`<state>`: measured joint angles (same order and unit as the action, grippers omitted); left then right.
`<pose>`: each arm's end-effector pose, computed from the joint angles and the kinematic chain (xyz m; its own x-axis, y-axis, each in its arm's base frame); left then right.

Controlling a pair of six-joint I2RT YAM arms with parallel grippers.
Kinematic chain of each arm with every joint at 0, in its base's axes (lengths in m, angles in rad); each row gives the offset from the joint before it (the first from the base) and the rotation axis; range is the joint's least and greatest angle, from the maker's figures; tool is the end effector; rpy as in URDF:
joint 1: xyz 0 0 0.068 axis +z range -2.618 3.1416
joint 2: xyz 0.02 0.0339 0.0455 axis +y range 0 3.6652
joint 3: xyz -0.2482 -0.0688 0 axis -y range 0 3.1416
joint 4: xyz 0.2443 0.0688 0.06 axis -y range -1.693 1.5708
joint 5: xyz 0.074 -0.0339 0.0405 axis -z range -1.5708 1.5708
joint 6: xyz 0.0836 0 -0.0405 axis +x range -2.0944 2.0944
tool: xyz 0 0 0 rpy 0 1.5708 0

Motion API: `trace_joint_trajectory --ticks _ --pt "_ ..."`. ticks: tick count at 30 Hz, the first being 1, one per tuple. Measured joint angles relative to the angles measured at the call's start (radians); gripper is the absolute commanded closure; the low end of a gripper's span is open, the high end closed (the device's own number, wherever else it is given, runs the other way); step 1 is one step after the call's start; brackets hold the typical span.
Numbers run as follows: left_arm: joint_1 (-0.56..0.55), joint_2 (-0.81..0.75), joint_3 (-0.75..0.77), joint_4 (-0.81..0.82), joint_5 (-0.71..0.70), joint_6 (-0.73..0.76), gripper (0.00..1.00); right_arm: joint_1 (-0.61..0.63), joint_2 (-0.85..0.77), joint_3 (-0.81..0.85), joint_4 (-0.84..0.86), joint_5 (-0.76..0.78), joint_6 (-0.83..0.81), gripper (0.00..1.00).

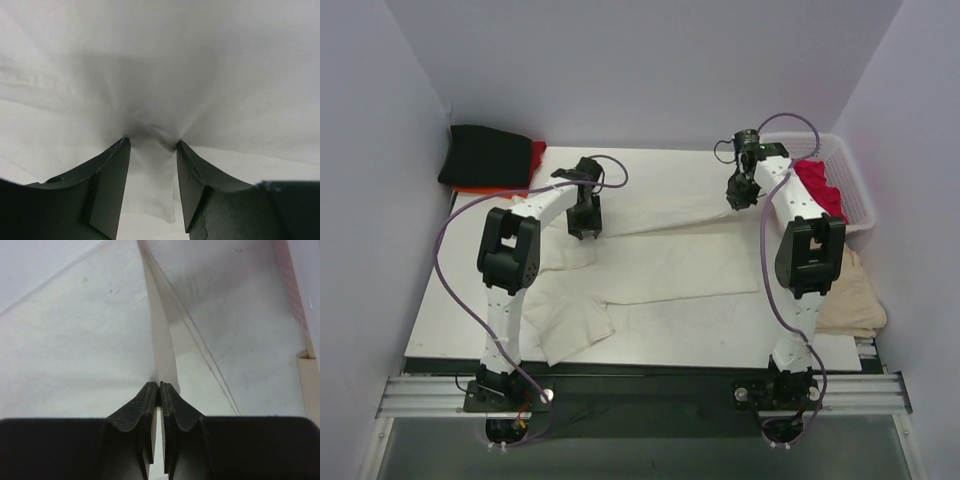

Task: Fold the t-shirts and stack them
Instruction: Fold the flattened tshirt in 1/3 of the way

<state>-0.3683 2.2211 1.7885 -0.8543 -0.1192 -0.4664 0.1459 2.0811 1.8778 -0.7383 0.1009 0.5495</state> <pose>0.4338 -0.1568 0.1124 -0.9467 -0.1132 -0.3015 -0.1112 0.9935 -0.0240 0.4812 0.0622 0.2124 -0.7271 0.4183 -0.5444 0.3444 0.9082 0.2379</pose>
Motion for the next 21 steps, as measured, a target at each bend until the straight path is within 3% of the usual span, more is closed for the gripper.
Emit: trace_joint_trajectory --ticks 1,2,7,12,21 --pt "0.0 -0.007 -0.01 -0.004 0.0 0.0 0.48 0.0 -0.003 -0.013 0.001 0.0 0.001 0.8" --pt "0.0 -0.014 -0.018 -0.009 0.0 0.0 0.48 0.0 -0.011 -0.041 0.004 0.0 0.003 0.77" --pt "0.003 -0.046 -0.057 -0.023 0.0 0.001 0.48 0.0 -0.042 -0.172 -0.015 0.006 0.006 0.68" --pt "0.004 -0.049 -0.076 -0.026 0.0 0.001 0.48 0.0 -0.048 -0.25 -0.031 0.016 0.022 0.68" --pt "0.004 -0.052 -0.084 -0.021 0.015 0.002 0.45 0.024 -0.047 -0.2 -0.035 0.015 0.026 0.69"
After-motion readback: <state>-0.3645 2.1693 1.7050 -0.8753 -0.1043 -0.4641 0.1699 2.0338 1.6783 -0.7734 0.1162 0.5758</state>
